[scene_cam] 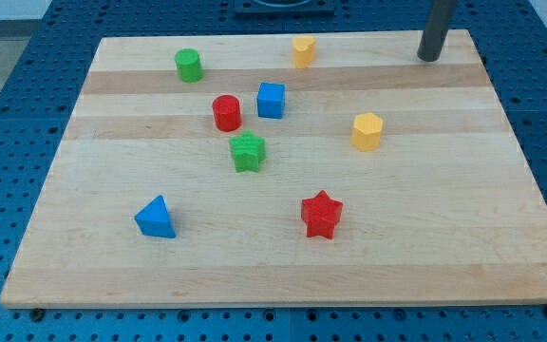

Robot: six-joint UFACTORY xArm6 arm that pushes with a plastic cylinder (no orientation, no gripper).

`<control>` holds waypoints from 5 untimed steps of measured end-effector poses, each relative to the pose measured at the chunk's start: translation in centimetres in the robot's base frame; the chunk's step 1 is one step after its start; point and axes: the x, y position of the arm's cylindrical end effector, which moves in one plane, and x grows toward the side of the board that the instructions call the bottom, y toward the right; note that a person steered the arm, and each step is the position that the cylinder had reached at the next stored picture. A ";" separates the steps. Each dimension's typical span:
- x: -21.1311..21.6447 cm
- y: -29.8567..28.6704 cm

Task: Keep your arm diagonally to the top right of the hexagon

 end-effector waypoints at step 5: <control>-5.2 1.9</control>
